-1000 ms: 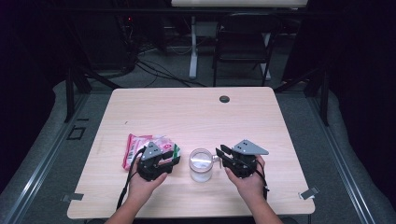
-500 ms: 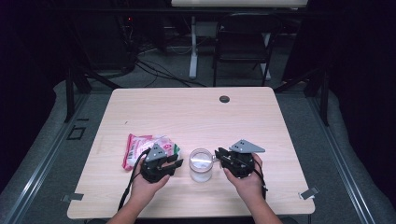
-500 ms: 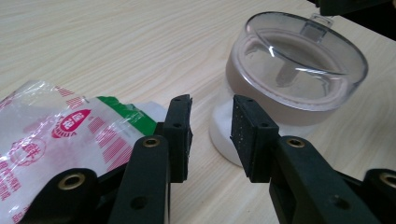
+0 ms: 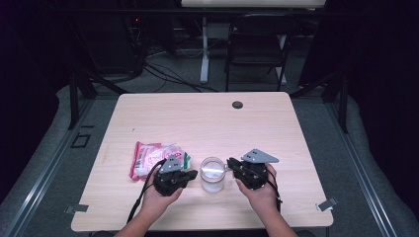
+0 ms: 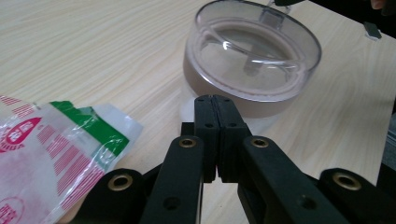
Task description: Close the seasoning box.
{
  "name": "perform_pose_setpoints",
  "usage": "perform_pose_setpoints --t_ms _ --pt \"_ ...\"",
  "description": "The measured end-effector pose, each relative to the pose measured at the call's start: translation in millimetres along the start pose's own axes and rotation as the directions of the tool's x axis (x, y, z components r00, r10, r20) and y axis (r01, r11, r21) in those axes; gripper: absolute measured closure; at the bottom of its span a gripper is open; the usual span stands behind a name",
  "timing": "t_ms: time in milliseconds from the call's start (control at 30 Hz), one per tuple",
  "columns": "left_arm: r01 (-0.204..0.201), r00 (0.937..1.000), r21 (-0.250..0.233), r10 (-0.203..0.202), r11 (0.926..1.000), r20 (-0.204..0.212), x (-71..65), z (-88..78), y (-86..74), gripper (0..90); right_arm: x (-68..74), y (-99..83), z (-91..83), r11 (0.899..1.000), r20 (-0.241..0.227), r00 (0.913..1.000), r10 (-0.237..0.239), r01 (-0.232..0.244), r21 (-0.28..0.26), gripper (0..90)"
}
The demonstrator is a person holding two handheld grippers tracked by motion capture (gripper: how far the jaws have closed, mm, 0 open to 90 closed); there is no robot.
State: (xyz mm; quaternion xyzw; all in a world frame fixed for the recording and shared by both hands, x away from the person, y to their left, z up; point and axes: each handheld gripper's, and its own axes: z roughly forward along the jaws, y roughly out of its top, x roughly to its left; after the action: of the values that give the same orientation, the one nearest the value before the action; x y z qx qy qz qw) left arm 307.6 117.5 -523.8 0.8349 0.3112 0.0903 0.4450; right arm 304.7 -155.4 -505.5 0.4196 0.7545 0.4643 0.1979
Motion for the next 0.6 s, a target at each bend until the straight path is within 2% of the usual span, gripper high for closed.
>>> perform_pose_setpoints --t_ms 267,600 --pt "-0.016 0.9998 0.021 0.016 0.9997 0.011 -3.9 4.5 0.1 90.0 0.0 -1.2 0.2 1.000 -0.004 0.9999 0.011 -0.011 -0.010 82.8" --pt "-0.010 0.9997 0.007 0.010 0.9999 0.023 -4.6 2.4 1.2 90.0 -0.2 -1.8 0.0 1.000 -0.003 0.9999 0.016 -0.016 -0.014 82.6"
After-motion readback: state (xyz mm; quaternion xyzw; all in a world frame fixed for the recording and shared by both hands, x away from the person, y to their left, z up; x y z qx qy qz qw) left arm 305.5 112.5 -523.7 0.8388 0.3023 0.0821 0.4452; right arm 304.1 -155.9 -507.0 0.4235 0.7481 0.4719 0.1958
